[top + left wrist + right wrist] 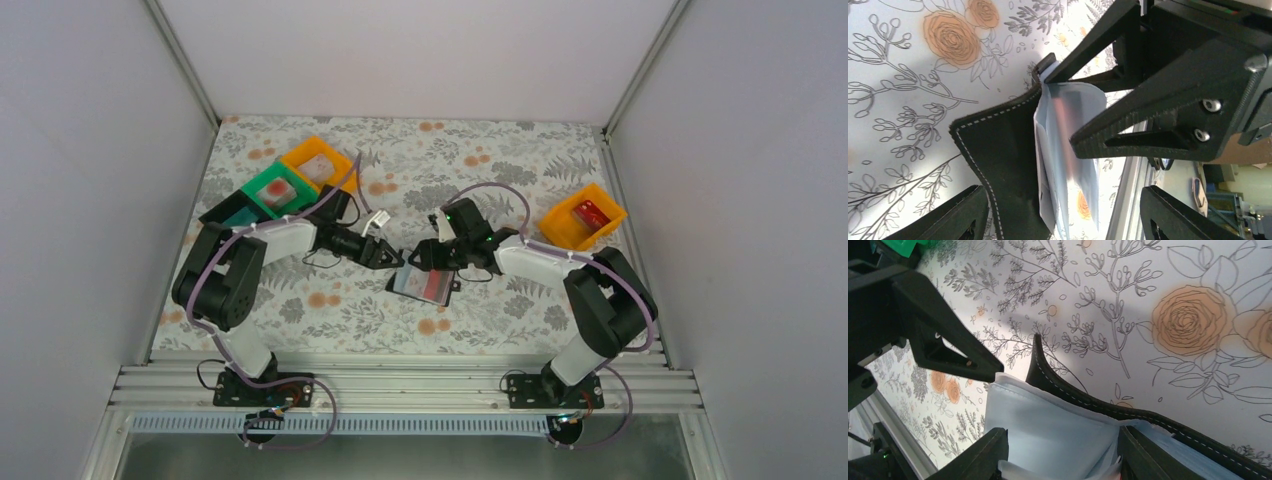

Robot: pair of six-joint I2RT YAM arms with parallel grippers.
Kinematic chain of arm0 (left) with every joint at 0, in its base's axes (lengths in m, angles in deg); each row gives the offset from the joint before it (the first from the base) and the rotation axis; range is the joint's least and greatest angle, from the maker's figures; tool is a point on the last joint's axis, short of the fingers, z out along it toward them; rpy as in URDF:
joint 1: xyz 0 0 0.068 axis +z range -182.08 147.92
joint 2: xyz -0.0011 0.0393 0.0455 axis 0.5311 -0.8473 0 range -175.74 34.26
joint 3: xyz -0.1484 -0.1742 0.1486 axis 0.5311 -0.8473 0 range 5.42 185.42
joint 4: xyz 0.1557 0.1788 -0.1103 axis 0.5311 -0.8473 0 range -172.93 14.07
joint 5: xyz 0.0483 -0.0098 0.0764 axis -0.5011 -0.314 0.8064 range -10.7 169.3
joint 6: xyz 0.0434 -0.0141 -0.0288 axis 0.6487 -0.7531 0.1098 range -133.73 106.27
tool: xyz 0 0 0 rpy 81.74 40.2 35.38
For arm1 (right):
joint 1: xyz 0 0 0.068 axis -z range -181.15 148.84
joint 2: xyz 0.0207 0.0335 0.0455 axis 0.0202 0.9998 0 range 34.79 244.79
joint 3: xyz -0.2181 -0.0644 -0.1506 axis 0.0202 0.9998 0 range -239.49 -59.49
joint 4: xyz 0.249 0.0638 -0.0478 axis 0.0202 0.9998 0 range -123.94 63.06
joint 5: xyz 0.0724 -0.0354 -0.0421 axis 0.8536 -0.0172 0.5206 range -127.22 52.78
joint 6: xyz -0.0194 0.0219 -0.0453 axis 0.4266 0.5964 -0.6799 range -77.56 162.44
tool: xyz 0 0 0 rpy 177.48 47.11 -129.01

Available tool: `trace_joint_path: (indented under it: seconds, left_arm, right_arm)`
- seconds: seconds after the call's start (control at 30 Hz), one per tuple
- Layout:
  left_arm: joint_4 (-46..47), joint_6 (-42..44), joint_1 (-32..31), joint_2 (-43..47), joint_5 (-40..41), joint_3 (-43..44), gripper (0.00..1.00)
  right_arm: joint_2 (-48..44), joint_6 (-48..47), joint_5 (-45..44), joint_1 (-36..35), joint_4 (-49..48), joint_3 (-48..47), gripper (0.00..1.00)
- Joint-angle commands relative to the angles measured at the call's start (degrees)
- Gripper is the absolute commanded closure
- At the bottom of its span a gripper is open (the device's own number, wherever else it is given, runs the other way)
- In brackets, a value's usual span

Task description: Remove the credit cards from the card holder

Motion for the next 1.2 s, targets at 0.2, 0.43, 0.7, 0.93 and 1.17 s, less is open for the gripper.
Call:
trace_joint_path:
  seconds: [0.2,0.43,0.7,0.93,1.17]
  left_arm:
    - [-5.20,5.86,3.43,4.98,8.06,6.38,0.26]
    - [-8.99,4.92,0.67,5.82,-4.08,9.00,0.47]
    - [-2.66,1.92,-1.35,4.23,-0.30,2.68,0.53]
    - [-2.78,1.03,-3.17,3.14,0.98,3.78,0.67]
    - [-11.62,7.40,-2.90,4.16,2.62,12.19,0.68]
  right_arm:
    - [-0.94,3.55,-5.49,0.55,2.92,-3.37,0.51]
    - [0.29,5.19,-3.77,0.65,1.38,-3.93,0.51]
    - [-0.45,7.46,-4.41,0.60,0.24,-4.33,0.52]
    - [-0.29,7.97,-4.69,0.52,-0.24,-5.16,0.52]
    - [1.06,7.83,-5.16,0.56,-0.21,-6.00,0.51]
